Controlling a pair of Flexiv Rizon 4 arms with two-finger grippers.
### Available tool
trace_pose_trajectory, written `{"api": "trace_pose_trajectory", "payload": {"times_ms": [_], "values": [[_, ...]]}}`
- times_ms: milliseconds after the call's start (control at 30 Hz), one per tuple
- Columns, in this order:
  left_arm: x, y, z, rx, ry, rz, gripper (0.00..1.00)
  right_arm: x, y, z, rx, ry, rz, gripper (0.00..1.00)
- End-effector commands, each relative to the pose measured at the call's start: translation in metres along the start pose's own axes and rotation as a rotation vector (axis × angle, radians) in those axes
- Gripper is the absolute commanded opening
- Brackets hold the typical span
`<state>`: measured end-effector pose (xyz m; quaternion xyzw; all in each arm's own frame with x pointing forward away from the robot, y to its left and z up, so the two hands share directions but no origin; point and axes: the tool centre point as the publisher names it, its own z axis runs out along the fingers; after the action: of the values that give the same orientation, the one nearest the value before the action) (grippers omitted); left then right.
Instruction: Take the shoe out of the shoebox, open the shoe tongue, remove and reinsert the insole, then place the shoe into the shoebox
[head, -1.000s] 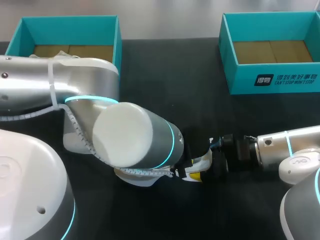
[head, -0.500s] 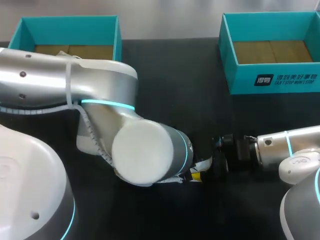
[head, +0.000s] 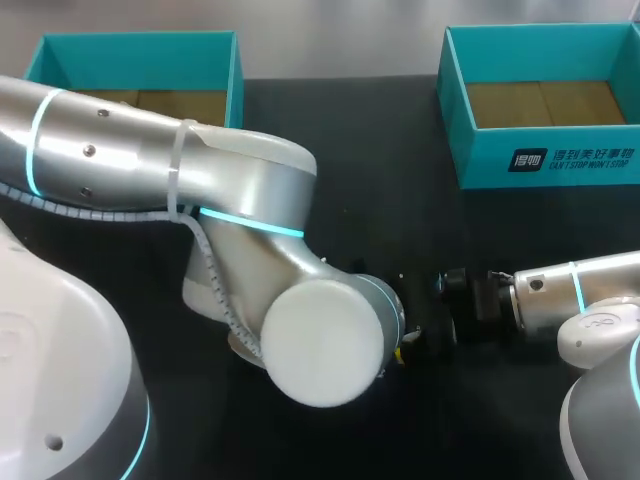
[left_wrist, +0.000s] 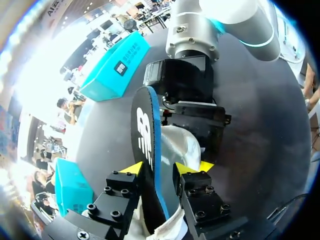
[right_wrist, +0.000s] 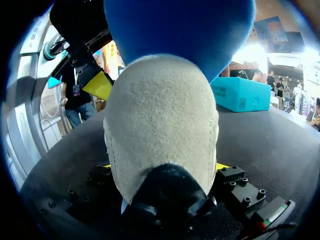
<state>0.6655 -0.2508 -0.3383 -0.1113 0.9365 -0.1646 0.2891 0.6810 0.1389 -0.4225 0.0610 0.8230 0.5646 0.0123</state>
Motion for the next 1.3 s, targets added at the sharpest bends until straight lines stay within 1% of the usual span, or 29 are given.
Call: {"api": "trace_pose_trajectory", "payload": {"times_ms": [33, 167, 367, 467, 800, 933, 967, 1067, 1133, 1233, 1300], "values": [[0.005, -0.004, 0.007, -0.003, -0.028, -0.003, 0.38, 0.001, 0.001, 0.001, 0.006, 0.000, 0.002, 0.00], [0.002, -0.004, 0.010, 0.000, -0.042, -0.009, 0.40, 0.001, 0.001, 0.001, 0.006, 0.000, 0.002, 0.00], [-0.002, -0.002, 0.011, 0.032, -0.055, -0.028, 0.30, 0.001, 0.001, 0.001, 0.006, 0.000, 0.002, 0.00], [-0.005, -0.001, 0.011, 0.045, -0.056, -0.033, 0.27, 0.001, 0.001, 0.001, 0.006, 0.000, 0.002, 0.00], [-0.012, -0.001, 0.005, 0.091, -0.052, -0.039, 0.30, 0.001, 0.001, 0.001, 0.006, 0.000, 0.002, 0.00], [-0.014, 0.000, 0.003, 0.112, -0.052, -0.042, 0.29, 0.001, 0.001, 0.001, 0.006, 0.000, 0.002, 0.00], [-0.014, 0.000, 0.003, 0.115, -0.065, -0.039, 0.27, 0.001, 0.001, 0.001, 0.006, 0.000, 0.002, 0.00], [-0.014, 0.001, 0.004, 0.117, -0.073, -0.031, 0.27, 0.001, 0.001, 0.001, 0.006, 0.000, 0.002, 0.00], [-0.013, 0.001, 0.005, 0.119, -0.073, -0.027, 0.29, 0.001, 0.001, 0.001, 0.006, 0.000, 0.002, 0.00], [-0.012, 0.002, 0.006, 0.122, -0.070, -0.023, 0.36, 0.001, 0.001, 0.001, 0.006, 0.000, 0.002, 0.00], [-0.011, 0.003, 0.006, 0.126, -0.069, -0.020, 0.38, 0.001, 0.001, 0.001, 0.006, 0.000, 0.002, 0.00]]}}
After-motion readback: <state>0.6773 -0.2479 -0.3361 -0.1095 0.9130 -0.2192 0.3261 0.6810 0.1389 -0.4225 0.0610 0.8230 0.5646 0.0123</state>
